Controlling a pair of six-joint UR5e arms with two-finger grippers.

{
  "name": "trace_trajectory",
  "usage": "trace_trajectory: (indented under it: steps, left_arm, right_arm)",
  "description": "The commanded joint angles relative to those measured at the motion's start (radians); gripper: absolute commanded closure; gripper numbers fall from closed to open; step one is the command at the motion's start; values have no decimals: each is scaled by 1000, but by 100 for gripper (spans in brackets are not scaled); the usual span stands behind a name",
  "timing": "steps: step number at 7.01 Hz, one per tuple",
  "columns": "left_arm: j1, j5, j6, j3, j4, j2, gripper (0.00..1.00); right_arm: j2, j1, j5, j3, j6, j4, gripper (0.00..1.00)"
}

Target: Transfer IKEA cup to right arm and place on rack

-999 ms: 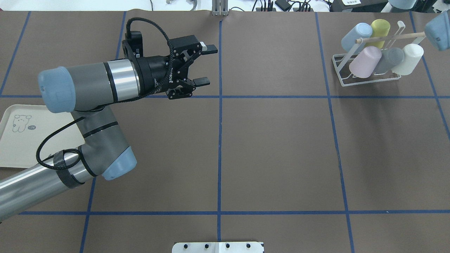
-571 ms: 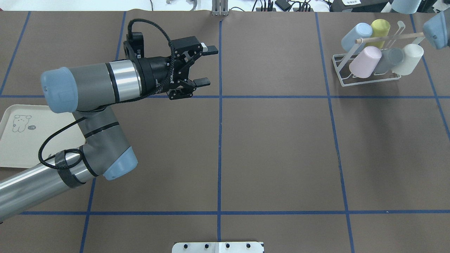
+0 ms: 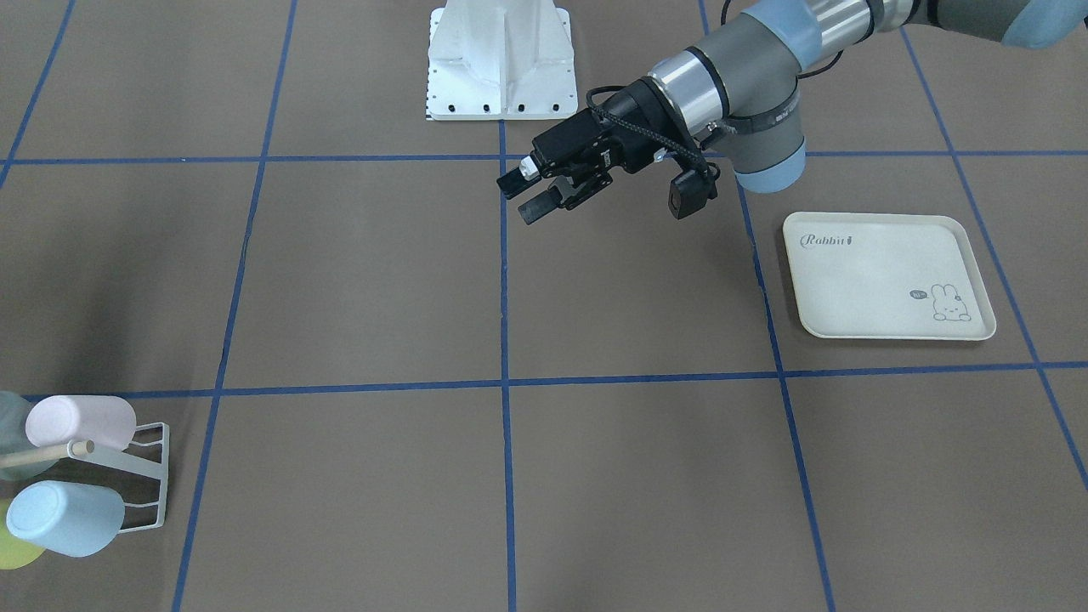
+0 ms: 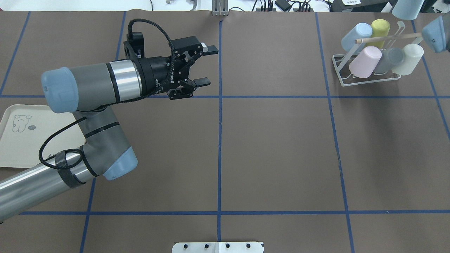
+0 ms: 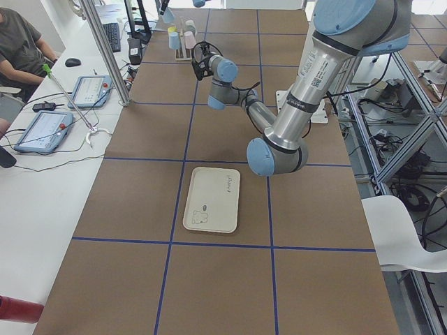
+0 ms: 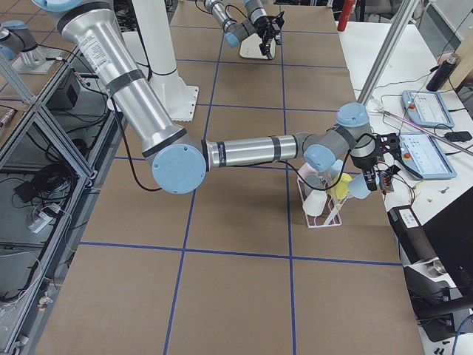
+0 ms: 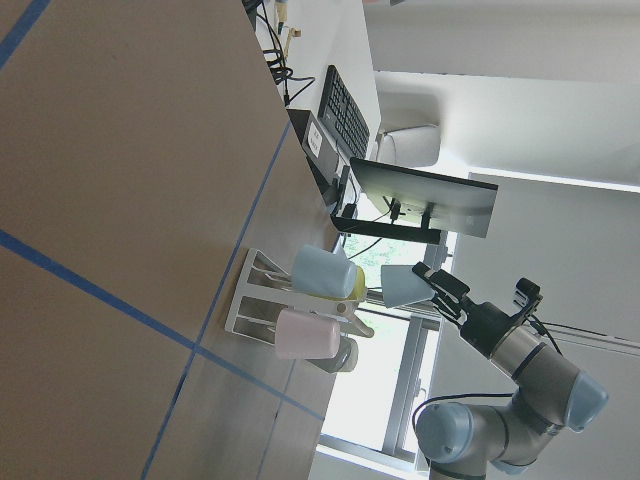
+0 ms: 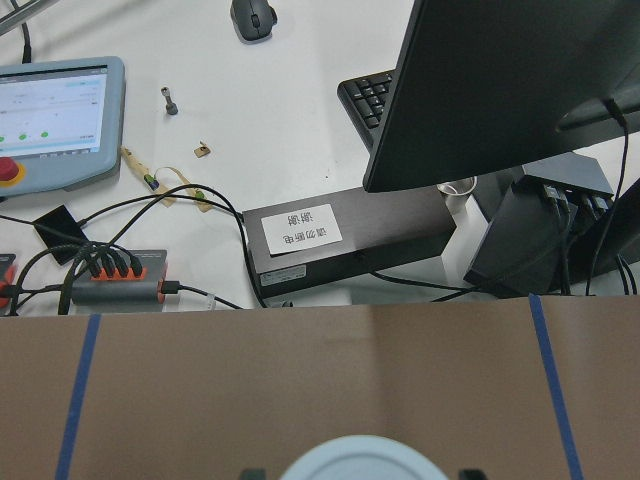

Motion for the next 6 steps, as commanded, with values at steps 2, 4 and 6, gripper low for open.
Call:
trace_trajectory:
  steps: [2,4,6]
  left_arm:
    - [0,0,0,-1,0,0,1]
    - [0,0,0,-1,0,0,1]
    - [-2,0,0,-2,0,0,1]
  right_arm:
    - [-28,-2,2,0,-3,2,100]
    - [-29,-10,0,-2,-3,2,100]
    - [-29,-18,0,0,-3,4,100]
